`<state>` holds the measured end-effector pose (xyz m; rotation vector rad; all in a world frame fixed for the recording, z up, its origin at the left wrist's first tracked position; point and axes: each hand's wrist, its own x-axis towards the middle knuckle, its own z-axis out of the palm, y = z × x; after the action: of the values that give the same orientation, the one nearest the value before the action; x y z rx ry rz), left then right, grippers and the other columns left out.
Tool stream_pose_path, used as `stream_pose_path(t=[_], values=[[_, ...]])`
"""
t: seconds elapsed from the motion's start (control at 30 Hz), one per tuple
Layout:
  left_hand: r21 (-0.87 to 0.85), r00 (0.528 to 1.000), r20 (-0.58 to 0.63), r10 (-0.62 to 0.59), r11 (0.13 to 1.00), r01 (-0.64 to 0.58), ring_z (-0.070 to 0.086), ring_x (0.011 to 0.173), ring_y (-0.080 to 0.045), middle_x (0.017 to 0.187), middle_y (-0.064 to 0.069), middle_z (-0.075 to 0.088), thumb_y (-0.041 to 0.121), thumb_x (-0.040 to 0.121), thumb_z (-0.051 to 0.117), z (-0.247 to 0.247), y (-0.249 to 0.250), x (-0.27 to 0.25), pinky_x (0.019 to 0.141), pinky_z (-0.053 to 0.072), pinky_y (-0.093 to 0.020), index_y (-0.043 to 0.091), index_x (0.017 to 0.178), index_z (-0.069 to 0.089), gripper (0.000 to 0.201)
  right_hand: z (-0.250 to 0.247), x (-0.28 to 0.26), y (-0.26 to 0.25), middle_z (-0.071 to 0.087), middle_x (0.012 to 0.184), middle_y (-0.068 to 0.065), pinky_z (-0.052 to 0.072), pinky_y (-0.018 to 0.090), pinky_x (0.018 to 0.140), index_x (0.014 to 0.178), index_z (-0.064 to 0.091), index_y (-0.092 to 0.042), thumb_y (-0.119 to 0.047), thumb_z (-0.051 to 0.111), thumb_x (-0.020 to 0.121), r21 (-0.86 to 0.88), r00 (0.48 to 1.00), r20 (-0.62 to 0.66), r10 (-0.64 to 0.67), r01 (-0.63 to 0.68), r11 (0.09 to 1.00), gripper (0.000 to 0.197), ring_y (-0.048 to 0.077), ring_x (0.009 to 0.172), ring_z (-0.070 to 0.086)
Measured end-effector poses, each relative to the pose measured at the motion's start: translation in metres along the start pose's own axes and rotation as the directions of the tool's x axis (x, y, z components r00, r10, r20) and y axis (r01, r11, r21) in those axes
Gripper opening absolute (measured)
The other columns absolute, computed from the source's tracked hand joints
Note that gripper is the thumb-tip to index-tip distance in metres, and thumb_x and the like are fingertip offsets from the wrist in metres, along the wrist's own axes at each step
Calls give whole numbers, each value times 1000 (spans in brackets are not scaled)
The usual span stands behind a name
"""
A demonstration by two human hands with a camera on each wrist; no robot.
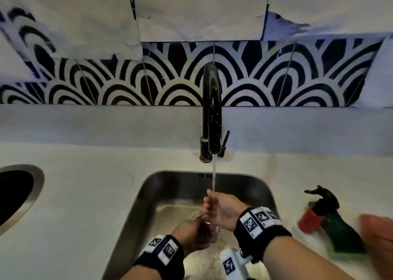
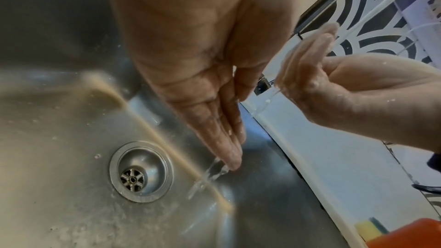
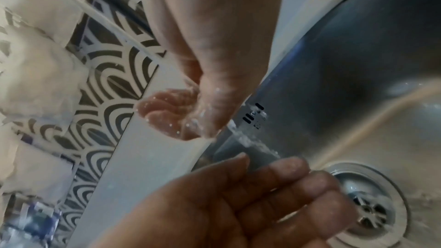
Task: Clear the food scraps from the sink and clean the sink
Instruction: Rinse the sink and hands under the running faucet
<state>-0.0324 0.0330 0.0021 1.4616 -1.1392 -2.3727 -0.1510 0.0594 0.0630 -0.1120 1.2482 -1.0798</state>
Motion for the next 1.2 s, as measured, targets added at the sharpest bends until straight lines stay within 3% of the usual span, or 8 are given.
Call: stream_pose_path(t=[0.17, 0.37, 0.57, 0.77, 0.9, 1.0, 1.1, 1.2], values=[[66, 999, -30, 29, 997, -27, 65, 60, -16, 79, -9, 67, 22, 94, 45, 2, 1, 6, 53, 42, -19, 8, 79, 64, 28, -9, -25, -33, 48, 46, 0, 42, 16, 39, 59, 52, -12, -22, 43, 99, -4, 997, 61, 55, -55, 998, 42, 11, 34, 48], [78, 995, 7, 103, 992, -103, 67, 61, -20, 74, -13, 71, 26, 100, 38, 13, 24, 1, 59, 47, -25, 1, 82, 64, 41, 18, -107, -146, 55, 56, 2, 51, 20, 50, 70, 54, -12, -23, 43, 100, -157, 956, 169, -241, 267, 951, 34, 11, 46, 55], [139, 988, 34, 153, 978, -156, 67, 63, -18, 73, -11, 69, 30, 101, 37, 23, 49, -12, 52, 47, -20, 4, 79, 65, 44, 79, -178, -232, 66, 65, 7, 57, 22, 58, 76, 60, -4, -23, 39, 102, -380, 833, 285, -474, 552, 743, 38, 14, 57, 65], [228, 987, 14, 158, 961, -157, 61, 53, -11, 72, -5, 62, 31, 101, 37, 31, 69, -21, 55, 42, -20, 10, 78, 61, 40, 124, -191, -240, 61, 77, 3, 44, 17, 57, 82, 56, -9, -32, 26, 104, -841, 864, 260, -431, 422, 339, 44, 10, 66, 59], [229, 984, 13, 180, 957, -178, 58, 61, -12, 68, -1, 60, 32, 100, 40, 34, 84, -30, 58, 40, -21, 12, 77, 61, 37, 122, -187, -228, 62, 79, 0, 36, 15, 54, 79, 56, -13, -33, 28, 103, -849, 820, 287, -496, 458, 265, 42, 6, 64, 59], [180, 982, 67, 174, 966, -183, 43, 59, -8, 67, 1, 45, 31, 101, 35, 38, 92, -38, 55, 34, -17, 16, 71, 49, 35, 110, -186, -213, 65, 78, 2, 40, 15, 54, 82, 63, -8, -31, 39, 101, -774, 704, 344, -621, 587, 236, 38, 9, 65, 60], [146, 977, 52, 205, 967, -210, 46, 47, -8, 63, -1, 49, 27, 101, 35, 41, 98, -43, 48, 39, -17, 12, 71, 51, 37, 93, -171, -191, 71, 80, 8, 56, 21, 72, 85, 72, -5, -23, 58, 92, -660, 441, 385, -811, 745, 92, 24, 14, 72, 66], [127, 967, 84, 240, 960, -249, 52, 50, -12, 64, -2, 54, 26, 101, 38, 42, 97, -47, 55, 42, -23, 12, 68, 55, 40, 79, -153, -163, 69, 84, 2, 52, 17, 77, 84, 71, -15, -15, 69, 83, -640, 187, 385, -904, 759, -116, 2, 9, 76, 63]])
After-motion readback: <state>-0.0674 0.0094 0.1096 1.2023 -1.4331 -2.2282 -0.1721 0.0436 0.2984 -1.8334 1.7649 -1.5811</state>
